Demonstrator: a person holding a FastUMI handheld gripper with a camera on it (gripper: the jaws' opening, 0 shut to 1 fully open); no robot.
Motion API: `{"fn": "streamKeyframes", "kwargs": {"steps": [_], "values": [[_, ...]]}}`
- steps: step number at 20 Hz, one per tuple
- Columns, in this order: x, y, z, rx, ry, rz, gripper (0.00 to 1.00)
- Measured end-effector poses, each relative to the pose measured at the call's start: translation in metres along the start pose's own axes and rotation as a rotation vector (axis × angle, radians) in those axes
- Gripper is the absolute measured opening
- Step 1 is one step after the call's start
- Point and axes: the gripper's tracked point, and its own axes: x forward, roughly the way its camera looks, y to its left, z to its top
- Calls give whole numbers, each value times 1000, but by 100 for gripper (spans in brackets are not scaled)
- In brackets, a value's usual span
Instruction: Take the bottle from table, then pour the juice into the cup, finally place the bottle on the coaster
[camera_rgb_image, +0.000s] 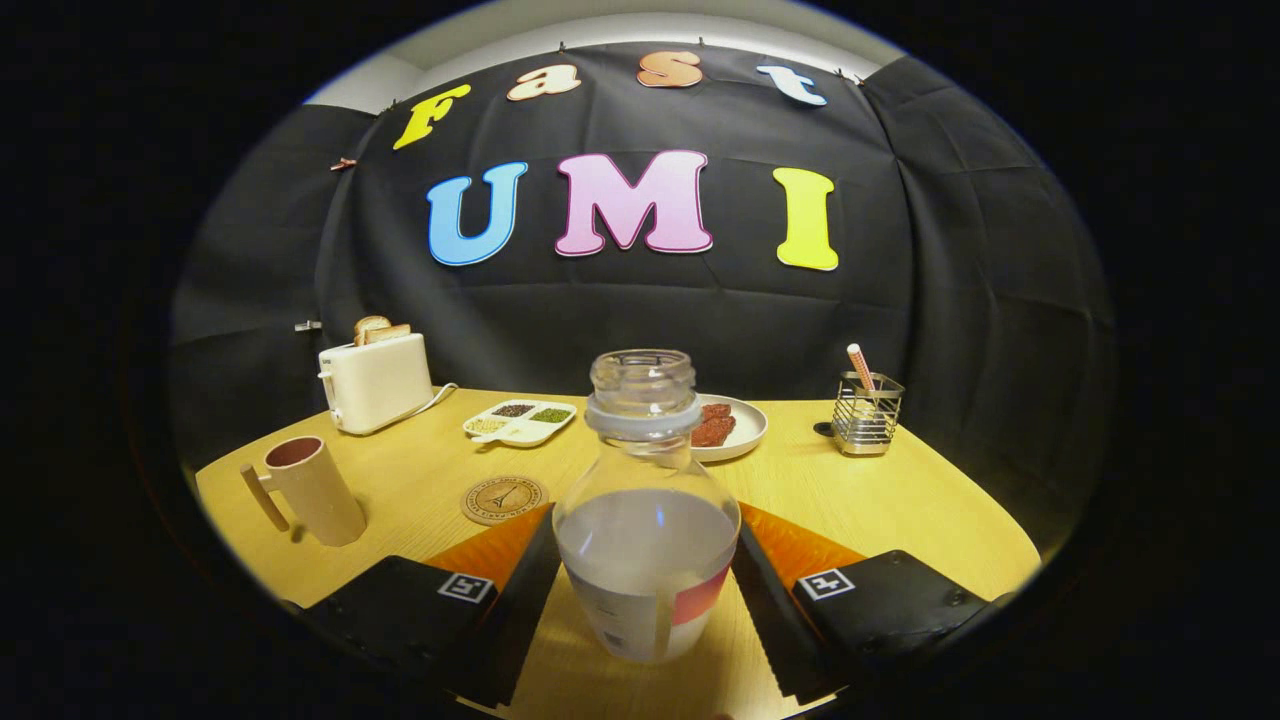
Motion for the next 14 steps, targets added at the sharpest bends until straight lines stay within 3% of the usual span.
{"fn": "streamKeyframes", "kwargs": {"steps": [3, 9, 14], "values": [[4, 1, -2, -6, 15, 1, 79], [9, 14, 6, -90, 79, 55, 76], [7, 39, 53, -263, 56, 90, 75]]}}
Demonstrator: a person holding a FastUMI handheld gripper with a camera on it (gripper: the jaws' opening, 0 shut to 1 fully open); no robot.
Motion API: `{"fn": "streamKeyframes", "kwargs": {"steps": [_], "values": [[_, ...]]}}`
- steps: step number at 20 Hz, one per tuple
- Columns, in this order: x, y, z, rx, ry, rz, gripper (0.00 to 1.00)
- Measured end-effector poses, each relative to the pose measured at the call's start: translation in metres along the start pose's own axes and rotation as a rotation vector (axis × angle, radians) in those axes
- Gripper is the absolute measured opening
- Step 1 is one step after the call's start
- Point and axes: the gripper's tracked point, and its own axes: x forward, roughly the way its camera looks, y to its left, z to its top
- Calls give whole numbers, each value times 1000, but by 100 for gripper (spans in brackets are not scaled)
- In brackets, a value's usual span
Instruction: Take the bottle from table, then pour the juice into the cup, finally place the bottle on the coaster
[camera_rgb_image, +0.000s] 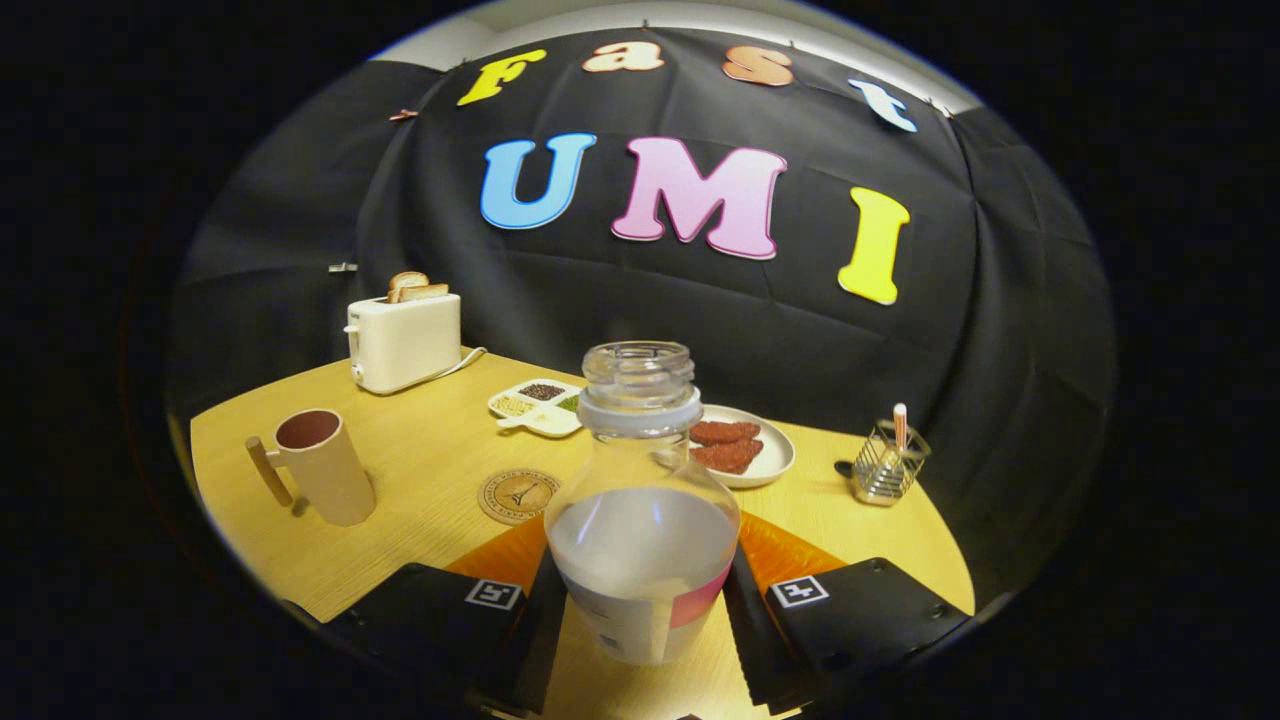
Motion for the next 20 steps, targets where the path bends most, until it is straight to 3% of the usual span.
{"fn": "streamKeyframes", "kwargs": {"steps": [5, 10, 15, 20], "values": [[12, 25, 28, -185, 50, 27, 75], [19, 52, 32, -525, 133, -9, 75], [29, 87, 30, -673, 176, 23, 75], [37, 121, 42, -883, 136, 51, 75]]}}
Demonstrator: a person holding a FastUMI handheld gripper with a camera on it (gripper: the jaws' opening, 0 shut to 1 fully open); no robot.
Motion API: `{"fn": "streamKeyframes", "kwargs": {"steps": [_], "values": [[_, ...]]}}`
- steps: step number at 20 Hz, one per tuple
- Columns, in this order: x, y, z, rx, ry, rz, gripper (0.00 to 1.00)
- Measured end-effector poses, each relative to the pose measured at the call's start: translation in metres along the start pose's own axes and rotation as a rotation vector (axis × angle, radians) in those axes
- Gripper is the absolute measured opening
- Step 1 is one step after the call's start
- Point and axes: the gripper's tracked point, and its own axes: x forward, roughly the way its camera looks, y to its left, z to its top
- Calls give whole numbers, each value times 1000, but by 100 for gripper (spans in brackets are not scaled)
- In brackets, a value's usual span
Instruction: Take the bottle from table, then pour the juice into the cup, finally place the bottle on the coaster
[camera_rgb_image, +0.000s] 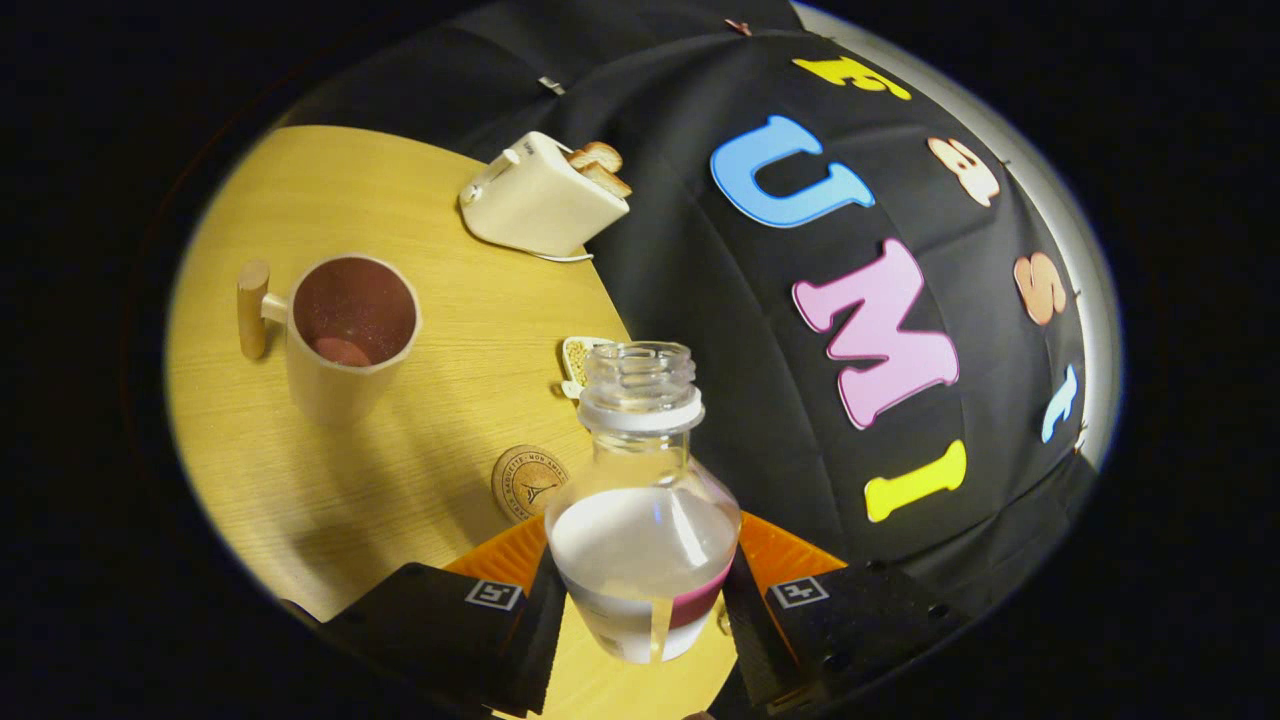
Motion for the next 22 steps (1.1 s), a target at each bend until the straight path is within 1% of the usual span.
{"fn": "streamKeyframes", "kwargs": {"steps": [5, 7, 9, 11, 14, 16, 19, 22], "values": [[5, 25, 24, -210, -52, 38, 75], [2, 33, 36, -293, -81, 36, 75], [8, 45, 45, -360, -106, 56, 74], [8, 51, 55, -427, -132, 51, 75], [7, 56, 61, -495, -143, 47, 74], [19, 55, 60, -529, -137, 40, 74], [27, 55, 60, -562, -133, 35, 74], [25, 53, 61, -594, -128, 28, 74]]}}
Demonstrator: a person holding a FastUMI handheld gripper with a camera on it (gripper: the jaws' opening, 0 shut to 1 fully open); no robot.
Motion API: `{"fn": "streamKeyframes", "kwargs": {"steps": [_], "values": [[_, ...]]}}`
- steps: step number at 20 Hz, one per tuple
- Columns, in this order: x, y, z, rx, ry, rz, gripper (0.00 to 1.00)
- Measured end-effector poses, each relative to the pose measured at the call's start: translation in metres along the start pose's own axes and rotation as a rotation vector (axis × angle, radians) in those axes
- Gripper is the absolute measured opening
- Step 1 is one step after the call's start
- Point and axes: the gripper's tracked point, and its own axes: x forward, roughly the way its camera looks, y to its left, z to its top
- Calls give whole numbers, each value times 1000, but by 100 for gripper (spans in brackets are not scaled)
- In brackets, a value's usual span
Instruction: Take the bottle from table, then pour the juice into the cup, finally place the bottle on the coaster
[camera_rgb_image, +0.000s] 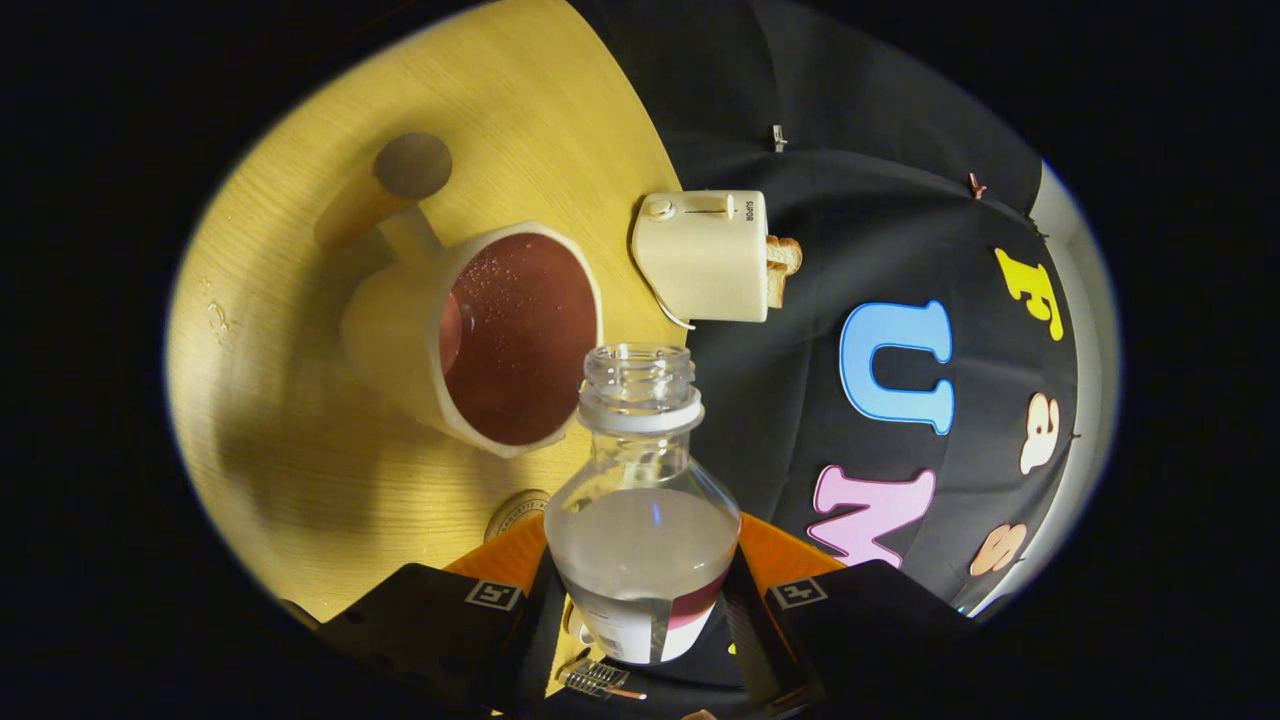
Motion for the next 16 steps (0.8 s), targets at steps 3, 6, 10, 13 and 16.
{"fn": "streamKeyframes", "kwargs": {"steps": [3, 6, 10, 13, 16], "values": [[2, -1, 0, -38, -1, -10, 74], [2, -2, 0, -83, -12, -15, 74], [3, -11, 1, -139, -26, -40, 74], [6, -17, -5, -171, -20, -40, 74], [3, -20, -11, -215, -23, -44, 74]]}}
